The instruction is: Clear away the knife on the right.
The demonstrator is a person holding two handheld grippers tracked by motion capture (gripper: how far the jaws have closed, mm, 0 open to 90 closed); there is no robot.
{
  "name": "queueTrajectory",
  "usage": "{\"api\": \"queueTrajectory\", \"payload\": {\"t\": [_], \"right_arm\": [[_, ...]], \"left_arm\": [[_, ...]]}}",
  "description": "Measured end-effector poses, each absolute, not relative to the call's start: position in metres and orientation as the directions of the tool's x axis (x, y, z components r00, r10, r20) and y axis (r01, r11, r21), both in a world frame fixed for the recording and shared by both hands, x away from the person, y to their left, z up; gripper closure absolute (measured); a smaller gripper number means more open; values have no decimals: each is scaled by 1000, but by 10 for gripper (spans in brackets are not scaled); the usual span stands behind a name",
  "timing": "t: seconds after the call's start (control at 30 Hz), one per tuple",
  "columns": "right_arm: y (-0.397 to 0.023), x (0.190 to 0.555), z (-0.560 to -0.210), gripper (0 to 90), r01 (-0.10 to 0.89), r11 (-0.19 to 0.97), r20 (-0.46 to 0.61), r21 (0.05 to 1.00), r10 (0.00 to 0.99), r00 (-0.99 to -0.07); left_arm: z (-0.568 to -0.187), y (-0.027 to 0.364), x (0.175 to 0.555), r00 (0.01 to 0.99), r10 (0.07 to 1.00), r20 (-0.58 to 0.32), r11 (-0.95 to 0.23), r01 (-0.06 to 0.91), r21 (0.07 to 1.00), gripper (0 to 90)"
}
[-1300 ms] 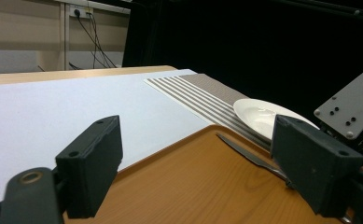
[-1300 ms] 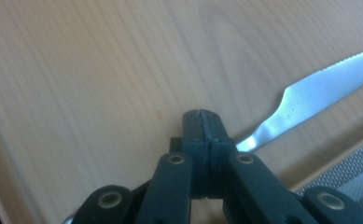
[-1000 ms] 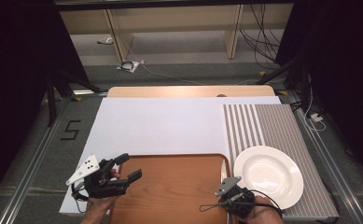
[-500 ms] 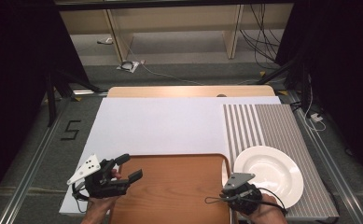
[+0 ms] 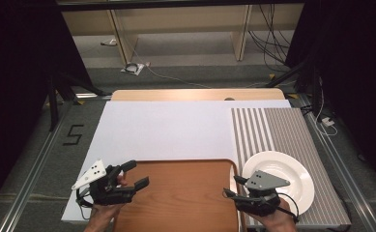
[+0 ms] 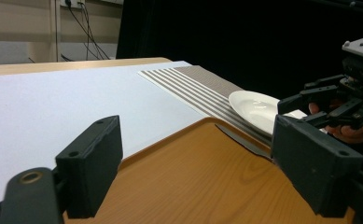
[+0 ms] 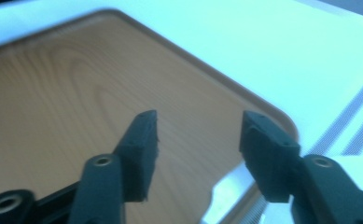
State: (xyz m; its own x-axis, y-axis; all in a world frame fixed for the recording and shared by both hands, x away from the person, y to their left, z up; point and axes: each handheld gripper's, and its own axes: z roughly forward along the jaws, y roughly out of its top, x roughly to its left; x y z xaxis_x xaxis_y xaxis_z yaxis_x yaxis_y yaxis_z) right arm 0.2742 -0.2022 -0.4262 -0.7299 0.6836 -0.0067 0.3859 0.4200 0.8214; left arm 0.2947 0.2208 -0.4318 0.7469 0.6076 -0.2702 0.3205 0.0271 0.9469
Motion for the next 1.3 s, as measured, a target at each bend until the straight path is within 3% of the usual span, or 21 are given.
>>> {"api": "queueTrajectory", "payload": {"t": [0.7, 1.3], "right_arm": [[-218, 274, -420, 235, 336, 191, 92, 922, 736, -670], [-223, 274, -420, 203, 297, 154, 84, 942, 749, -657]], "left_arm": [[-434, 215, 296, 771, 577, -270, -24, 347, 938, 166], [-434, 213, 297, 776, 572, -265, -40, 349, 936, 164]]}}
